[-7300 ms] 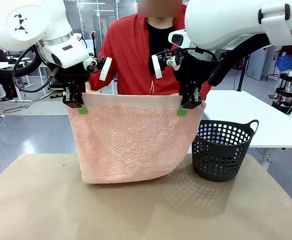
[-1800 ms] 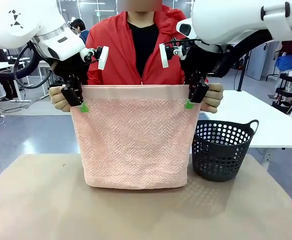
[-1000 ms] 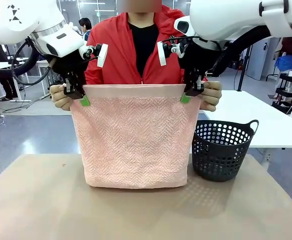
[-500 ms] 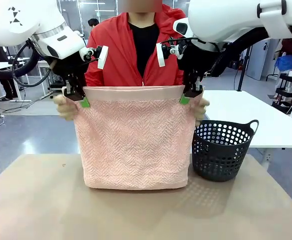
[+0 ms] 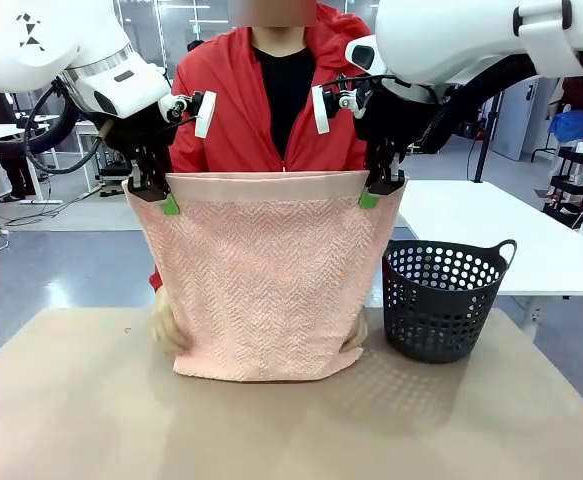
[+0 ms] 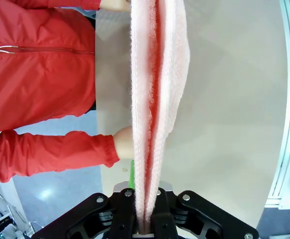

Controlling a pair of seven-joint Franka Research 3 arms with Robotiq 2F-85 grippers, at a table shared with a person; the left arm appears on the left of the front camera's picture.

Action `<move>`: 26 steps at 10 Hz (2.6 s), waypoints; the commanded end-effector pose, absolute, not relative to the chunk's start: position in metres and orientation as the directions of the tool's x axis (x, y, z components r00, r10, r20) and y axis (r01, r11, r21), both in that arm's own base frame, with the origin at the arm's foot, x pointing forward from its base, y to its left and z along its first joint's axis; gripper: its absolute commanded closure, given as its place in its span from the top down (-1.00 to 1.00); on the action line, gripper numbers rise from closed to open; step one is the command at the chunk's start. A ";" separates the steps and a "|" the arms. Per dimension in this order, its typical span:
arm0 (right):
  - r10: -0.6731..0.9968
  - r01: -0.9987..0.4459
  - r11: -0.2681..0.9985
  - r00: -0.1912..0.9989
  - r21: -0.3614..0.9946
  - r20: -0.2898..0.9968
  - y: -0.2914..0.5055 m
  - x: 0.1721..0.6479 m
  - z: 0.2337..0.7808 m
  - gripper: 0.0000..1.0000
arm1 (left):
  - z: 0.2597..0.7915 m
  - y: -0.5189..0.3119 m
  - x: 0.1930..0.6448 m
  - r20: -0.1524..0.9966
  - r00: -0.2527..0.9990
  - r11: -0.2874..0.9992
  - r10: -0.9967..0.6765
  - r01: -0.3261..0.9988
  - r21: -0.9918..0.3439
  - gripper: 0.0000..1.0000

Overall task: Fold the towel.
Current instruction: Release the end of the 100 cm Hotel Towel you were holding.

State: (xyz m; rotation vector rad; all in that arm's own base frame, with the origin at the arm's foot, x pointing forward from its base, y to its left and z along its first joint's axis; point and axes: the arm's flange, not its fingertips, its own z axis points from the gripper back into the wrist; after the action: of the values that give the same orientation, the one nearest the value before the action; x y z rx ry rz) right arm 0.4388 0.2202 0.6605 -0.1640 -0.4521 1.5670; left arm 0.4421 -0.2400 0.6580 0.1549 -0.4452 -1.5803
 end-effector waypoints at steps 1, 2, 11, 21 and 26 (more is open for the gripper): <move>0.983 -0.922 0.008 -0.063 -0.387 0.172 0.219 0.438 0.663 -1.00 | 0.661 -0.239 0.443 0.175 -0.068 0.003 -0.982 0.927 0.376 -1.00; 0.983 -0.922 0.008 -0.063 -0.387 0.172 0.219 0.438 0.663 -1.00 | 0.661 -0.239 0.443 0.175 -0.068 0.003 -0.982 0.927 0.376 -1.00; 0.983 -0.922 0.008 -0.063 -0.387 0.172 0.219 0.438 0.663 -1.00 | 0.661 -0.239 0.443 0.175 -0.068 0.003 -0.982 0.927 0.376 -1.00; 0.983 -0.922 0.008 -0.063 -0.387 0.172 0.219 0.438 0.663 -1.00 | 0.661 -0.239 0.443 0.175 -0.068 0.003 -0.982 0.927 0.376 -1.00; 0.983 -0.922 0.008 -0.063 -0.387 0.172 0.219 0.438 0.663 -1.00 | 0.661 -0.239 0.443 0.175 -0.068 0.003 -0.982 0.927 0.376 -1.00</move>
State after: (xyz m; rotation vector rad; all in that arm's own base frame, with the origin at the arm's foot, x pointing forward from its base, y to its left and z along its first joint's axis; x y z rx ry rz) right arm 0.4387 0.2202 0.6614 -0.1647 -0.4539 1.5670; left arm 0.4422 -0.2398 0.6583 0.1556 -0.4456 -1.5796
